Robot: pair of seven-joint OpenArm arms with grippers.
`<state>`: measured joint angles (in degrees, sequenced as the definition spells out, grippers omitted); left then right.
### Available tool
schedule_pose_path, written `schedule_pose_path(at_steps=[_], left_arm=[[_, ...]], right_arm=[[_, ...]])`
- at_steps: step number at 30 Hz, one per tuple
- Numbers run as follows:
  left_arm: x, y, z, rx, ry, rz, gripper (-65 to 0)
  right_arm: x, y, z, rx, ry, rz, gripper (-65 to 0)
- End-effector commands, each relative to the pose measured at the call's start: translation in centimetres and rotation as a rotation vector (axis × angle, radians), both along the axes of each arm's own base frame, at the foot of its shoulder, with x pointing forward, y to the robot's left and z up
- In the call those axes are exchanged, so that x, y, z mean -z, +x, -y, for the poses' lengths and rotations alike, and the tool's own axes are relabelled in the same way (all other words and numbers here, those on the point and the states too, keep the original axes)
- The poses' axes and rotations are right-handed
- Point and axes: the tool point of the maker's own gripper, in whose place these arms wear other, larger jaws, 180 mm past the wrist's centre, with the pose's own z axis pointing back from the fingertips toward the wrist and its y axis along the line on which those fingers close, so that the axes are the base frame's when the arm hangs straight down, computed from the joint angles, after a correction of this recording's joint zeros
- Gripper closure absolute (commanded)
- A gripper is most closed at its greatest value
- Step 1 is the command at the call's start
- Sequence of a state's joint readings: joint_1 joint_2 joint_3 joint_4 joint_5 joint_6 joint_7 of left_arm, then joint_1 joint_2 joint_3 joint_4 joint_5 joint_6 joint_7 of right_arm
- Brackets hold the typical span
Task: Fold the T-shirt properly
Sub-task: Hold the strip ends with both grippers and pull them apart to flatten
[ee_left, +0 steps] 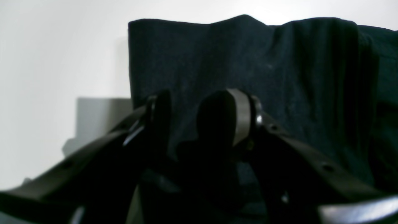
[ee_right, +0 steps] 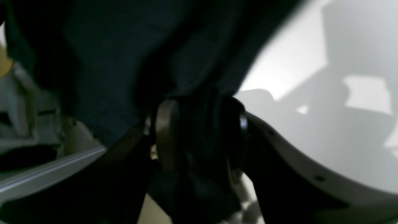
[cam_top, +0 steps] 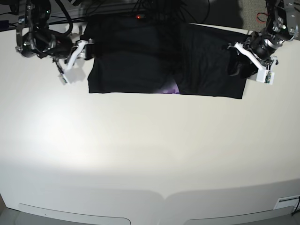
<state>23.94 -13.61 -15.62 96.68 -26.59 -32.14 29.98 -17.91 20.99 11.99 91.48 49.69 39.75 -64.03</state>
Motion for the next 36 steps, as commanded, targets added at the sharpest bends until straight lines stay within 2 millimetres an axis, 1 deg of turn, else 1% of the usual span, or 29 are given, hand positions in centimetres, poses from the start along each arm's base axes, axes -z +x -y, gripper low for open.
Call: schedule_pose_path(at_steps=[1, 4, 7, 11, 15, 18, 24, 26, 28, 32, 36], left_arm=[[-1.1, 0.6, -0.1, 0.002, -0.012, 0.044, -27.0], [-1.1, 0.6, -0.1, 0.002, -0.012, 0.043, -27.0], [-1.1, 0.6, -0.1, 0.002, -0.012, 0.043, -27.0], [-1.1, 0.6, -0.1, 0.002, -0.011, 0.042, -27.0], [-1.0, 0.6, -0.1, 0.003, -0.011, 0.042, -27.1], [-1.0, 0.5, -0.1, 0.004, -0.009, 0.036, -27.0], [-1.0, 0.5, -0.1, 0.004, -0.009, 0.036, -27.0], [-1.0, 0.5, -0.1, 0.004, -0.009, 0.036, -27.0], [-1.0, 0.5, -0.1, 0.004, -0.009, 0.036, -27.0], [-0.9, 0.5, -0.1, 0.005, -0.009, 0.036, -27.0], [-1.0, 0.5, -0.1, 0.004, -0.009, 0.036, -27.0]], right_arm=[[0.0, -0.2, -0.3, -0.031, -0.007, 0.0, -24.6], [0.8, -0.6, -1.7, -0.075, -0.026, -0.006, -24.6], [1.7, -0.9, -1.8, -0.088, -0.08, -0.013, -24.6], [1.8, -0.9, -2.0, -0.095, -0.083, -0.01, -24.6], [1.8, -0.9, -1.6, -0.095, -0.097, -0.013, -24.6], [1.7, -0.6, -0.3, -0.064, -0.117, -0.013, -24.6], [1.0, 0.3, 3.5, 0.04, -0.17, -0.008, -24.6], [0.9, 0.1, 3.9, 0.043, -0.176, -0.022, -24.6], [0.9, -0.4, 3.1, 0.028, -0.146, -0.047, -24.6], [0.5, -1.1, 0.5, -0.014, -0.042, -0.071, -24.6], [0.8, -2.0, -1.5, -0.075, -0.01, -0.095, -24.6]])
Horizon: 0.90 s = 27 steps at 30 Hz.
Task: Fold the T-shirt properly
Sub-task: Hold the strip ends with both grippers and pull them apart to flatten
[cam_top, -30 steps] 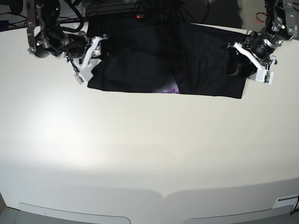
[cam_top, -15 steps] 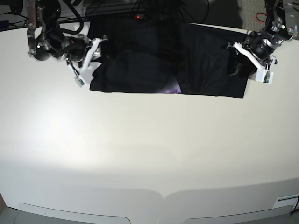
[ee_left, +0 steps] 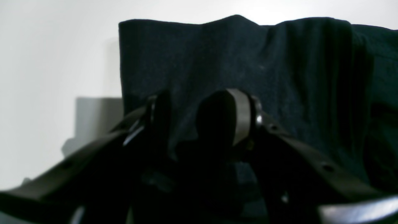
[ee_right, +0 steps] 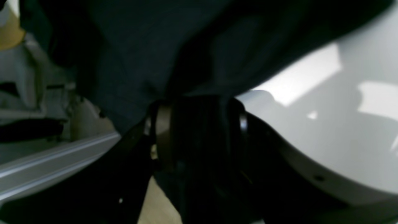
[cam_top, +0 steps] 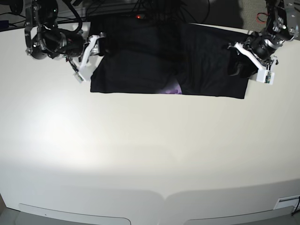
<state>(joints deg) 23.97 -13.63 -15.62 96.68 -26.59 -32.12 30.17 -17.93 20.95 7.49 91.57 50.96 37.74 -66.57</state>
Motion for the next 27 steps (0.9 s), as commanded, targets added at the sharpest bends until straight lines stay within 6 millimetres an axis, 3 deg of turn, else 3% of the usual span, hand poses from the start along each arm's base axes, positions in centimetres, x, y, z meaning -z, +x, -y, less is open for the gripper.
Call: schedule_pose_path(at_steps=[1, 7, 13, 20, 27], left_arm=[[-1.0, 0.6, 0.0, 0.004, -0.01, 0.04, -27.0], [-1.0, 0.6, 0.0, 0.004, -0.01, 0.039, -27.0], [-1.0, 0.6, -0.1, 0.005, -0.007, 0.039, -27.0], [-0.6, 0.3, 0.0, 0.012, -0.001, 0.014, -27.0], [-0.3, 0.0, -0.1, 0.017, 0.008, -0.004, -27.0]], right_arm=[[0.3, -0.7, 0.1, -0.035, -0.03, -0.023, -24.6], [0.4, -0.9, -2.3, -0.07, 0.018, -0.008, -24.6], [0.4, 0.5, -2.3, 0.004, 0.013, 0.042, -24.6], [-0.3, 2.9, -2.2, 0.076, 0.031, 0.167, -0.2], [-0.8, 5.0, -1.4, 0.116, 0.001, 0.292, 0.0]])
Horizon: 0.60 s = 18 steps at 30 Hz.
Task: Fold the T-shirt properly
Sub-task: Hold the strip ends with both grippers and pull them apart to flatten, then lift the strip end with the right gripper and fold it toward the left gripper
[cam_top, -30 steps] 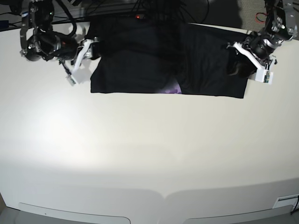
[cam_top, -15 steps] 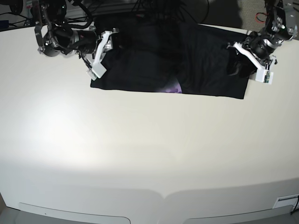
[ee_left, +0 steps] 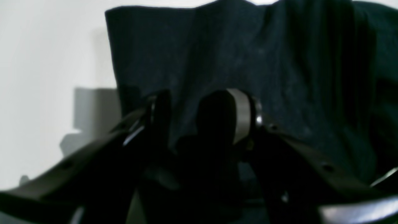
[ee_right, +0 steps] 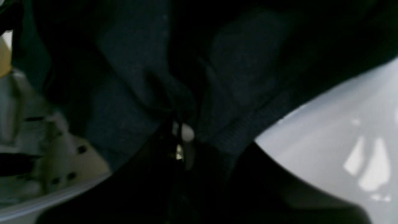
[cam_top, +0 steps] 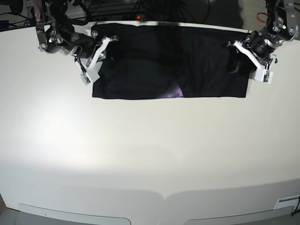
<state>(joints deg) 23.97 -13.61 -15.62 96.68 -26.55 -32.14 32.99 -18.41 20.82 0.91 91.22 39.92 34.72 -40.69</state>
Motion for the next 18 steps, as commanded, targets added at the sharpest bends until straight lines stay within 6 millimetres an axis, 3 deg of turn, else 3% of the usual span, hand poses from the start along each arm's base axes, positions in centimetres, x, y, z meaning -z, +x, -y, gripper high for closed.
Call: schedule_pose_path(at_steps=[1, 6, 13, 16, 18], left_arm=[[-0.9, 0.6, -0.1, 0.005, -0.001, 0.04, -27.0], [-0.9, 0.6, -0.1, 0.007, 0.002, 0.039, -27.0], [-0.6, 0.4, -0.1, 0.007, 0.001, 0.027, -27.0], [-0.6, 0.4, -0.1, 0.008, 0.0, 0.026, -27.0], [-0.6, 0.4, -0.1, 0.007, -0.001, 0.027, -27.0]], right_arm=[[-0.3, 0.5, 0.7, -0.001, -0.03, 0.024, 0.0], [-0.2, 1.2, 3.2, 0.032, -0.107, 0.043, 0.0], [-2.6, 3.8, 9.7, 0.184, -0.181, 0.131, 0.0], [-3.5, 3.9, 10.6, 0.177, -0.19, 0.145, 0.0], [-4.3, 4.0, 10.2, 0.163, -0.179, 0.149, 0.0]])
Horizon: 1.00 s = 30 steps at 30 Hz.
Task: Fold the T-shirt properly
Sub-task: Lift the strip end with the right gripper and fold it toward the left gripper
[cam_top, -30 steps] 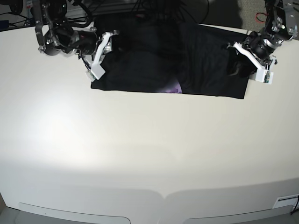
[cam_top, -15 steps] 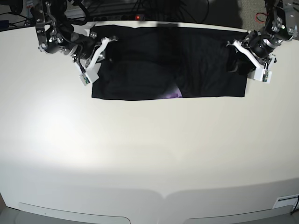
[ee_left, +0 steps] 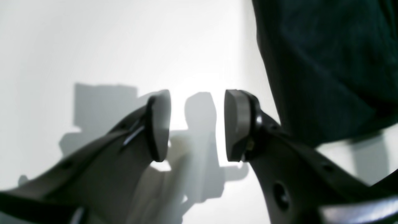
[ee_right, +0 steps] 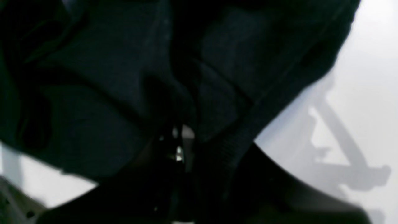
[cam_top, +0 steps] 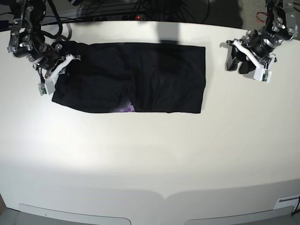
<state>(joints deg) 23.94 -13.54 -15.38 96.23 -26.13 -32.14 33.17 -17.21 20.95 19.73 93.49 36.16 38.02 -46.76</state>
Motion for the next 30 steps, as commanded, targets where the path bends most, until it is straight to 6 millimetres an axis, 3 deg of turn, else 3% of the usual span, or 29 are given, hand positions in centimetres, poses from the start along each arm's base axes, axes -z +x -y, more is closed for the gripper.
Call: schedule_pose_path(at_steps=[1, 6, 9, 17, 25, 30], left_arm=[[-0.9, 0.6, 0.0, 0.006, -0.006, 0.039, -27.0], [-0.4, 0.6, 1.8, 0.06, 0.009, 0.065, -27.0], [0.7, 0.7, 3.0, 0.095, 0.028, 0.108, -27.0], [5.1, 1.1, 3.2, 0.064, 0.049, 0.026, -27.0], [5.9, 0.3, 5.3, 0.122, 0.029, 0.0, -27.0], [6.0, 0.2, 5.3, 0.125, 0.031, -0.01, -27.0]], right_arm=[[-2.0, 1.0, -0.6, -0.031, 0.019, 0.067, 0.0], [-5.7, 1.5, -3.6, -0.106, 0.107, 0.137, 0.0], [-7.0, 1.3, -5.4, -0.159, 0.14, 0.154, 0.0], [-6.9, 0.8, -11.2, -0.327, 0.196, 0.127, 0.0], [-7.9, 2.5, -19.8, -0.486, 0.22, 0.166, 0.0], [-8.5, 2.5, -24.8, -0.527, 0.233, 0.206, 0.0]])
